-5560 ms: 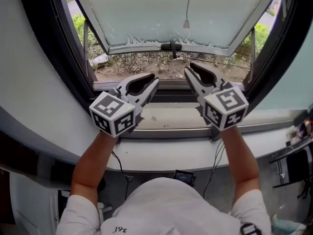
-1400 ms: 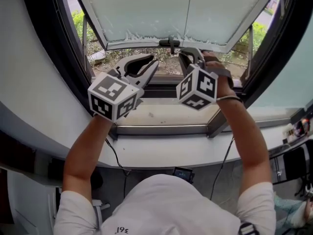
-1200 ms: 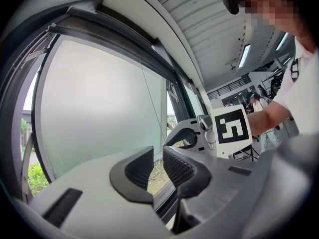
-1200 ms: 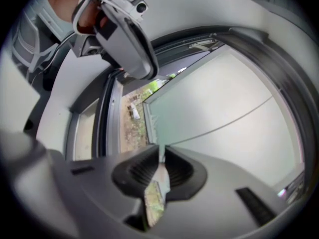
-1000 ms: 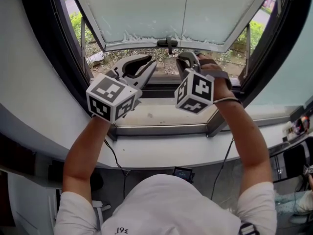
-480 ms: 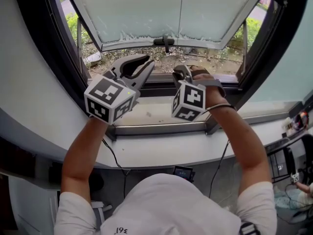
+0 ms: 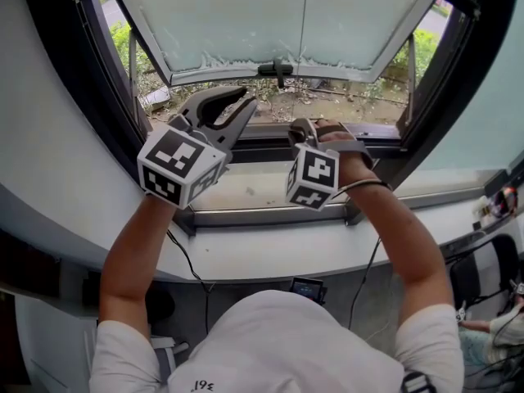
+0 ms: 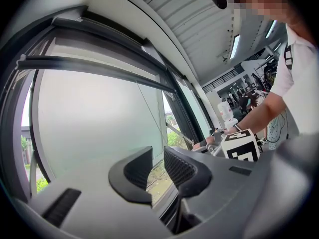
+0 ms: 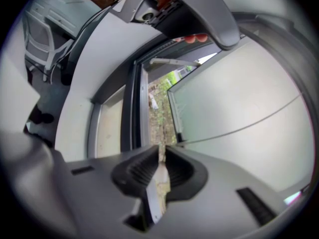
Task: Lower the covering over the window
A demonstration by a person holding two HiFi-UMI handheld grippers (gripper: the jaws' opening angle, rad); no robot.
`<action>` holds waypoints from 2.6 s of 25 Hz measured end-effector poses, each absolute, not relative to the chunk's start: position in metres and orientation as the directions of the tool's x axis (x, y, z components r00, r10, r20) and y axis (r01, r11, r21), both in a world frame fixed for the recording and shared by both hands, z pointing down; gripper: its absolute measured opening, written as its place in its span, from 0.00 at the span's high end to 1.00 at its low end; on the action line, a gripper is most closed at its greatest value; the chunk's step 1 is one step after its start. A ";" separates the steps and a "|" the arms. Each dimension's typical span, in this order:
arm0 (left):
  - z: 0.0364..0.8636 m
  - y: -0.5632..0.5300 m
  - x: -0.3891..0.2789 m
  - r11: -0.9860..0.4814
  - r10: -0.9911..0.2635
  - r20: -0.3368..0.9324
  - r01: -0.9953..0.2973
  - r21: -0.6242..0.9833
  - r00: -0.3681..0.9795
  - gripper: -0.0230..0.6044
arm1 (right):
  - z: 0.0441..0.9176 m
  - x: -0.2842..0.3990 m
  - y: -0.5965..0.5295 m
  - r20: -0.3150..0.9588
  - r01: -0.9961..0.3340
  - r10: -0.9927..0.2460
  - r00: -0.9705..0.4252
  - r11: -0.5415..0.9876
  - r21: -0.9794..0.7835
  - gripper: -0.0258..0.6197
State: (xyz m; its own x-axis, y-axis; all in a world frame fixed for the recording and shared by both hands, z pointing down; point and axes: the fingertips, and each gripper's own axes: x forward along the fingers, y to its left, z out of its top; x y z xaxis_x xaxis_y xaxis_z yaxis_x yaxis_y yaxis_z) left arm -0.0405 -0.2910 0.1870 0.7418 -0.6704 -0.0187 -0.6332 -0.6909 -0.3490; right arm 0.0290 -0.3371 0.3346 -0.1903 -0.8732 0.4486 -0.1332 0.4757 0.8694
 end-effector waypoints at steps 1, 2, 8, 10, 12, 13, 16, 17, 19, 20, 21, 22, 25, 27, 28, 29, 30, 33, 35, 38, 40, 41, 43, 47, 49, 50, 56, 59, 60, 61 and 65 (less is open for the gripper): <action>0.185 -0.292 -0.042 -0.685 -0.674 -0.022 -0.636 -0.355 0.739 0.85 | 0.340 0.029 -0.337 0.461 -0.124 -0.868 -0.184 0.486 0.865 0.89; 0.182 -0.293 -0.044 -0.679 -0.677 -0.028 -0.639 -0.361 0.735 0.84 | 0.347 0.030 -0.337 0.476 -0.106 -0.862 -0.173 0.496 0.862 0.89; 0.165 -0.298 -0.059 -0.635 -0.701 -0.065 -0.662 -0.397 0.711 0.82 | 0.383 0.033 -0.335 0.522 -0.044 -0.843 -0.132 0.531 0.846 0.89; 0.162 -0.300 -0.062 -0.625 -0.707 -0.068 -0.667 -0.405 0.704 0.81 | 0.386 0.033 -0.335 0.526 -0.043 -0.841 -0.127 0.534 0.844 0.89; 0.160 -0.301 -0.064 -0.613 -0.714 -0.070 -0.670 -0.418 0.697 0.81 | 0.389 0.033 -0.336 0.529 -0.044 -0.839 -0.126 0.538 0.842 0.89; 0.158 -0.301 -0.064 -0.608 -0.716 -0.071 -0.670 -0.426 0.694 0.81 | 0.391 0.033 -0.336 0.531 -0.047 -0.838 -0.127 0.539 0.841 0.89; 0.153 -0.302 -0.065 -0.591 -0.722 -0.072 -0.667 -0.454 0.688 0.81 | 0.396 0.033 -0.335 0.532 -0.056 -0.837 -0.126 0.541 0.839 0.89; 0.150 -0.303 -0.066 -0.583 -0.725 -0.072 -0.666 -0.465 0.685 0.81 | 0.398 0.034 -0.334 0.533 -0.055 -0.837 -0.123 0.542 0.839 0.89; 0.144 -0.305 -0.069 -0.561 -0.735 -0.076 -0.667 -0.490 0.674 0.81 | 0.401 0.035 -0.333 0.536 -0.053 -0.836 -0.116 0.544 0.838 0.89; 0.140 -0.306 -0.071 -0.548 -0.741 -0.078 -0.668 -0.503 0.667 0.81 | 0.402 0.036 -0.333 0.536 -0.054 -0.836 -0.114 0.544 0.837 0.89; 0.136 -0.307 -0.072 -0.533 -0.747 -0.081 -0.668 -0.519 0.660 0.81 | 0.403 0.036 -0.334 0.537 -0.056 -0.836 -0.112 0.545 0.837 0.89; 0.131 -0.308 -0.073 -0.515 -0.754 -0.084 -0.666 -0.540 0.651 0.81 | 0.404 0.036 -0.334 0.538 -0.055 -0.836 -0.110 0.546 0.836 0.89; 0.118 -0.313 -0.075 -0.451 -0.776 -0.083 -0.643 -0.620 0.625 0.80 | 0.408 0.037 -0.333 0.546 -0.043 -0.832 -0.101 0.552 0.833 0.89; 0.110 -0.316 -0.075 -0.398 -0.792 -0.085 -0.616 -0.680 0.605 0.77 | 0.414 0.037 -0.333 0.553 -0.038 -0.827 -0.096 0.559 0.829 0.89; 0.105 -0.318 -0.075 -0.367 -0.800 -0.088 -0.600 -0.710 0.593 0.76 | 0.418 0.038 -0.332 0.558 -0.036 -0.824 -0.093 0.563 0.826 0.89; 0.102 -0.320 -0.075 -0.336 -0.809 -0.091 -0.584 -0.739 0.581 0.75 | 0.421 0.038 -0.331 0.564 -0.033 -0.821 -0.088 0.568 0.822 0.89; 0.099 -0.323 -0.075 -0.307 -0.818 -0.092 -0.566 -0.765 0.568 0.74 | 0.426 0.037 -0.330 0.570 -0.030 -0.817 -0.086 0.574 0.818 0.89; 0.098 -0.333 -0.077 -0.229 -0.847 -0.089 -0.511 -0.828 0.524 0.71 | 0.440 0.031 -0.322 0.591 -0.023 -0.802 -0.087 0.595 0.803 0.89; 0.098 -0.338 -0.077 -0.178 -0.861 -0.096 -0.472 -0.863 0.500 0.68 | 0.449 0.029 -0.318 0.603 -0.016 -0.794 -0.083 0.606 0.795 0.89; 0.099 -0.346 -0.078 -0.139 -0.873 -0.093 -0.428 -0.893 0.478 0.66 | 0.457 0.032 -0.316 0.615 -0.018 -0.785 -0.073 0.617 0.787 0.89; 0.102 -0.354 -0.078 -0.133 -0.883 -0.077 -0.404 -0.905 0.464 0.65 | 0.460 0.034 -0.316 0.620 -0.025 -0.781 -0.069 0.623 0.782 0.89; 0.103 -0.358 -0.078 -0.129 -0.887 -0.070 -0.389 -0.912 0.456 0.64 | 0.461 0.035 -0.316 0.622 -0.026 -0.780 -0.068 0.625 0.781 0.89; 0.104 -0.362 -0.078 -0.114 -0.893 -0.062 -0.357 -0.927 0.446 0.64 | 0.462 0.034 -0.315 0.623 -0.030 -0.779 -0.071 0.626 0.779 0.89; 0.104 -0.361 -0.079 -0.087 -0.896 -0.069 -0.327 -0.941 0.438 0.64 | 0.464 0.032 -0.315 0.626 -0.038 -0.776 -0.073 0.629 0.776 0.89; 0.100 -0.361 -0.078 -0.071 -0.896 -0.083 -0.326 -0.943 0.436 0.64 | 0.468 0.032 -0.313 0.631 -0.033 -0.773 -0.069 0.634 0.773 0.89; 0.099 -0.361 -0.076 -0.067 -0.897 -0.083 -0.319 -0.945 0.435 0.64 | 0.469 0.032 -0.312 0.633 -0.032 -0.771 -0.068 0.636 0.771 0.89; 0.107 -0.375 -0.068 -0.081 -0.912 -0.050 -0.298 -0.951 0.407 0.64 | 0.472 0.031 -0.308 0.635 -0.052 -0.769 -0.076 0.639 0.768 0.89; 0.108 -0.377 -0.065 -0.068 -0.917 -0.063 -0.310 -0.948 0.394 0.64 | 0.472 0.027 -0.304 0.634 -0.070 -0.768 -0.092 0.640 0.765 0.89; 0.109 -0.377 -0.065 -0.069 -0.919 -0.060 -0.309 -0.949 0.389 0.64 | 0.472 0.027 -0.303 0.636 -0.079 -0.766 -0.098 0.643 0.762 0.89; 0.112 -0.378 -0.065 -0.073 -0.922 -0.053 -0.306 -0.949 0.383 0.64 | 0.473 0.026 -0.302 0.635 -0.091 -0.765 -0.105 0.644 0.760 0.89; 0.117 -0.378 -0.065 -0.092 -0.928 -0.033 -0.315 -0.945 0.372 0.64 | 0.475 0.027 -0.300 0.615 -0.185 -0.777 -0.132 0.629 0.755 0.89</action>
State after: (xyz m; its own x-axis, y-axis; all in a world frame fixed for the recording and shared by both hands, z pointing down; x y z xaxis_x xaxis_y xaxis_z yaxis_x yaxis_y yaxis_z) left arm -0.0651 -0.3785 0.1167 0.3716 -0.9278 -0.0332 -0.3150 -0.0924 -0.9446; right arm 0.0265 -0.3005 0.4745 -0.1324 -0.7770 0.6154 -0.1849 0.6294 0.7548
